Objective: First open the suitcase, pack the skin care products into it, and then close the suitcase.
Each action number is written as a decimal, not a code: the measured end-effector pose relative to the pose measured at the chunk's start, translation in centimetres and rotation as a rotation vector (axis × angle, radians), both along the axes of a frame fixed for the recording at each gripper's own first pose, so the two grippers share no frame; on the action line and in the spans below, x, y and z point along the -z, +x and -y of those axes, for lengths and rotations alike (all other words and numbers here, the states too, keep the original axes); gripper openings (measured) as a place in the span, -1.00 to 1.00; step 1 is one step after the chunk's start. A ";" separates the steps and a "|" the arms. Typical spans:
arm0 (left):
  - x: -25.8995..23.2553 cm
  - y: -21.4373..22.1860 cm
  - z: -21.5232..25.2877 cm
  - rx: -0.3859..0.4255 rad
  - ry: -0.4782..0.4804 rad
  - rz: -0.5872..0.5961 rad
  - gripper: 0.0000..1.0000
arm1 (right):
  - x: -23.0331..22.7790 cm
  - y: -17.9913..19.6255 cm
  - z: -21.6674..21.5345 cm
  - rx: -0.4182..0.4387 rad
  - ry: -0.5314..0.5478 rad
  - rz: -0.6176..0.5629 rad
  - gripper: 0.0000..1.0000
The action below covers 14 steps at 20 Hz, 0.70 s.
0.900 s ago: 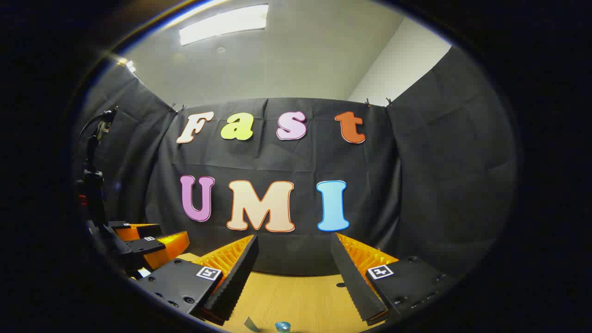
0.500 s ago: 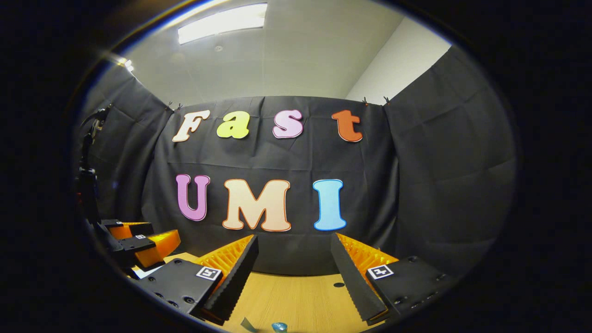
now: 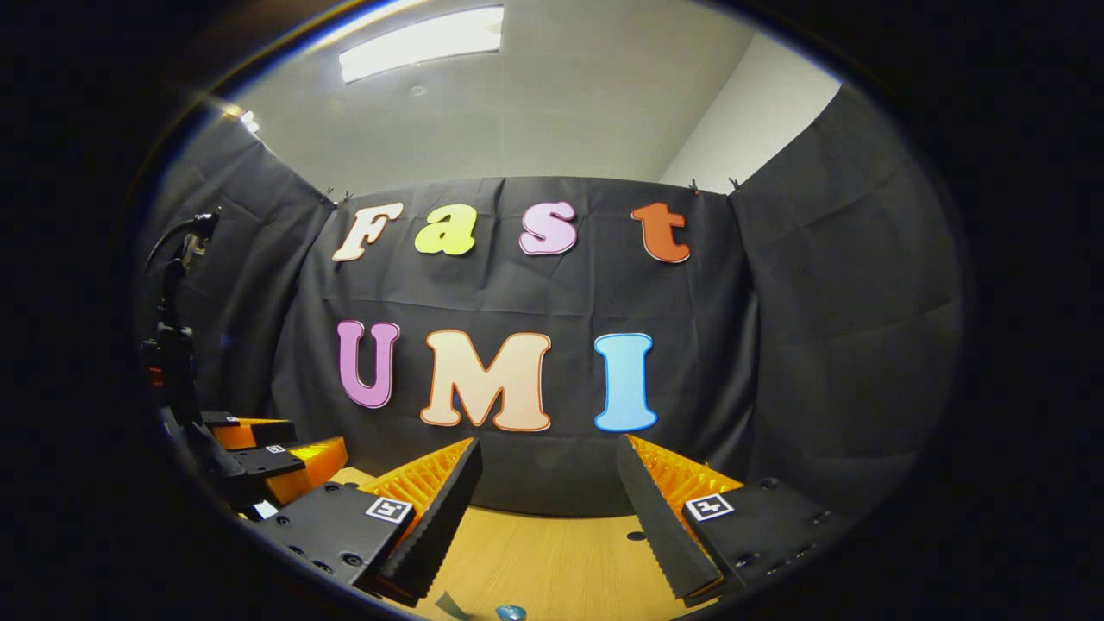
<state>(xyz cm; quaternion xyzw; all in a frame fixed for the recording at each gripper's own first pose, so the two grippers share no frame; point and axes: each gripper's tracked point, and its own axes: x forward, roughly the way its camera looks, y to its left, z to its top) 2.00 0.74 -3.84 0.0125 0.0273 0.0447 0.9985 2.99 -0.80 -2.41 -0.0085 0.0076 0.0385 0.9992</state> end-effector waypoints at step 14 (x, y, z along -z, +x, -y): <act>22.6 0.5 -4.1 -0.028 -0.132 -0.596 0.92 | 8.5 3.3 2.2 0.082 0.031 -0.229 0.96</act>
